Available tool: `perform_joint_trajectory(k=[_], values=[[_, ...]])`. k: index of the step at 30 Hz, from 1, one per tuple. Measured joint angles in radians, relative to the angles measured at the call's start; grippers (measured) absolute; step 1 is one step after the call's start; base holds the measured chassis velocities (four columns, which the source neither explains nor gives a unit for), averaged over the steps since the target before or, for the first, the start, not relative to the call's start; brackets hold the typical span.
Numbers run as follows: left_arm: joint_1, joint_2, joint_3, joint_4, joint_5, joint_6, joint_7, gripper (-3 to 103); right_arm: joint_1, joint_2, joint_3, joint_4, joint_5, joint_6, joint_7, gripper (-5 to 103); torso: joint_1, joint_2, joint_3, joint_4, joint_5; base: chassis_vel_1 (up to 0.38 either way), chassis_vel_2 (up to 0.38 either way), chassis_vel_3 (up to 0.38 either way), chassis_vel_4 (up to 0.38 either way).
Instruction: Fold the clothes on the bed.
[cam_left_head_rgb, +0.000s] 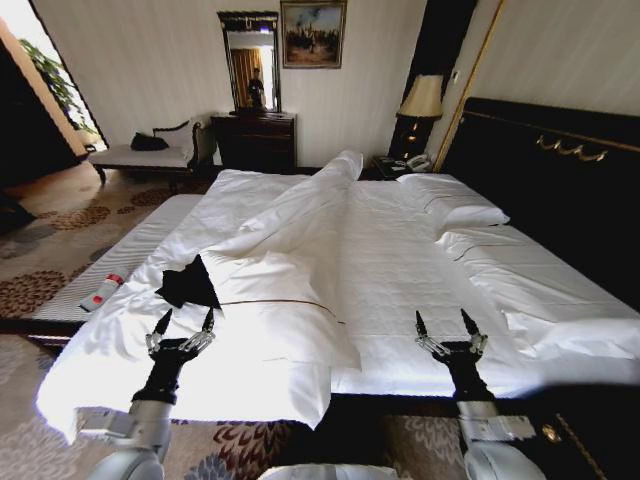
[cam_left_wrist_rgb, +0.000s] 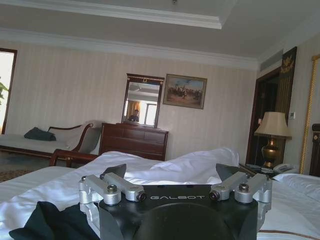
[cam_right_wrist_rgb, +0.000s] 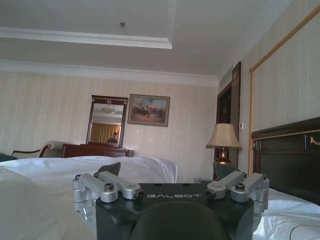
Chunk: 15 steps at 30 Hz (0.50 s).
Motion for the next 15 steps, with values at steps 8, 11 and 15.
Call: perform_joint_trajectory(k=[8, 11, 15], values=[[0.003, -0.005, -0.001, -0.001, 0.003, -0.003, 0.0, 100, 0.0, -0.001, -0.001, -0.003, 0.0, 0.005, 0.0, 100, 0.0, 0.0, 0.0, 0.0001, -0.0002, 0.0, 0.0, 0.0, 0.0], [0.004, -0.006, -0.002, -0.001, 0.004, -0.003, 0.0, 100, 0.002, -0.001, -0.002, -0.006, -0.001, 0.007, 0.0, 100, 0.0, 0.0, 0.0, 0.0, -0.0002, 0.0, 0.0, 0.0, 0.0], [0.005, -0.007, -0.003, -0.002, 0.005, -0.003, 0.0, 100, 0.005, -0.001, -0.004, -0.008, -0.002, 0.01, 0.0, 100, 0.0, 0.0, 0.0, 0.0001, -0.0002, 0.0, 0.0, 0.0, 0.0]])
